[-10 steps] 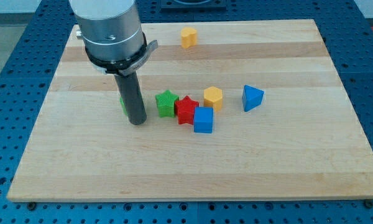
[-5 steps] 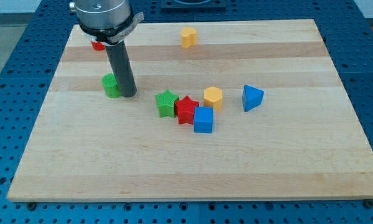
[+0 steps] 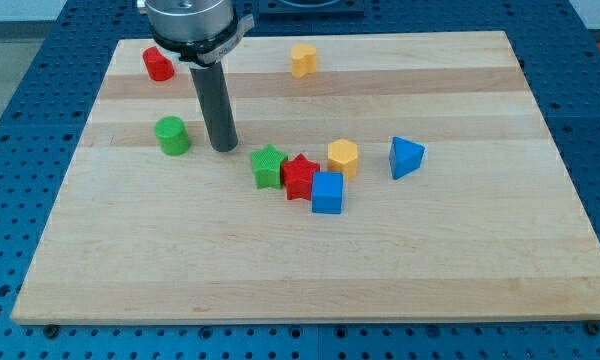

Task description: Drive the blue cube right diagonally towards blue triangle

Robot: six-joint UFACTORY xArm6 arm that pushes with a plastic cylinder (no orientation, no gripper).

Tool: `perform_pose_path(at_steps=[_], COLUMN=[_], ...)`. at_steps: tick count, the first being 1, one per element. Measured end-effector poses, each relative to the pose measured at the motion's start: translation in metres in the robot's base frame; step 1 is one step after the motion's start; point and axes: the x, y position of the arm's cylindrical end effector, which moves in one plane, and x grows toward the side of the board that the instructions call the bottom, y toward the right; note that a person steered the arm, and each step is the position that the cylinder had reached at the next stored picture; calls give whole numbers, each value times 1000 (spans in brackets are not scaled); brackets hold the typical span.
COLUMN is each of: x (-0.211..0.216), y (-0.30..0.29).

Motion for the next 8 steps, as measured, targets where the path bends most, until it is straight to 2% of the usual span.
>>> perform_pose_path(at_steps=[6, 7, 8], x=[-2, -2, -2], y=[-75, -81, -52])
